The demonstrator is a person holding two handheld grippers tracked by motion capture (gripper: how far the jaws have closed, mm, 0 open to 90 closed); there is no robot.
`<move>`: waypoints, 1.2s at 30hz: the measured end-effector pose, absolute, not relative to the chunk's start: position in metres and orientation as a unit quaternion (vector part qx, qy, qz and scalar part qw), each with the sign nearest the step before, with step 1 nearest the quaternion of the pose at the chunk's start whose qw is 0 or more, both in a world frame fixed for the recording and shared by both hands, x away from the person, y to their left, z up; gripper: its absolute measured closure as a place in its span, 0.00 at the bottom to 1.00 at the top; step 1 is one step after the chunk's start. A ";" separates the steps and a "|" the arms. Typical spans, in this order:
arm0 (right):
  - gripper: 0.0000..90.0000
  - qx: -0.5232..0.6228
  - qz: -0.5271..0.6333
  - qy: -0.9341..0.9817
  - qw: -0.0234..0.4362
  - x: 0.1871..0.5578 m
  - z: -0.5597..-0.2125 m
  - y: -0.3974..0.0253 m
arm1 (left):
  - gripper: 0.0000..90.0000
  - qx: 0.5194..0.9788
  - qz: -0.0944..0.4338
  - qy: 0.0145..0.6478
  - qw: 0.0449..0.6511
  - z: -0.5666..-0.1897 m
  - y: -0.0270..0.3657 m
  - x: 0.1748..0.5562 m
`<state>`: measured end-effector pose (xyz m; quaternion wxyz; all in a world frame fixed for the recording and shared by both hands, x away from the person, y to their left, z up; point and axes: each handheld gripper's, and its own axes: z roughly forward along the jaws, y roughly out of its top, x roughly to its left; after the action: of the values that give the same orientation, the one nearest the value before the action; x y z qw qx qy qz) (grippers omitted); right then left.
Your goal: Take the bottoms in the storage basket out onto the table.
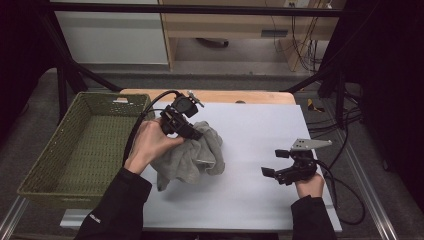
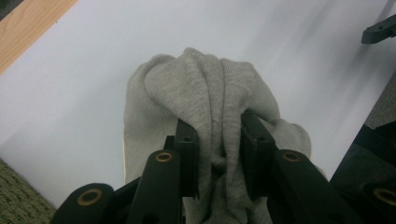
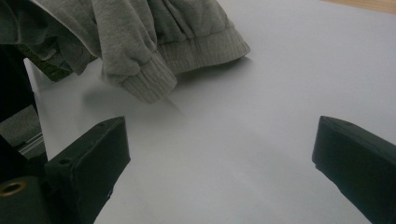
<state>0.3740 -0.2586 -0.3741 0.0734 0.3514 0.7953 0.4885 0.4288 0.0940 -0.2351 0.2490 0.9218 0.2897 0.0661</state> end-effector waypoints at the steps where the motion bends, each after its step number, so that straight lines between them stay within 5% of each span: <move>1: 0.05 0.351 0.489 0.795 0.074 0.374 -0.374 -0.259 | 0.80 0.921 0.066 0.290 0.250 -0.236 0.094 0.429; 36: 0.05 0.350 0.488 0.796 0.074 0.374 -0.374 -0.258 | 0.77 0.928 0.037 0.276 0.246 -0.299 0.074 0.428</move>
<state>0.3742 -0.2584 -0.3744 0.0740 0.3503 0.7959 0.4882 0.4276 0.0743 -0.2992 0.2458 0.9284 0.2760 0.0373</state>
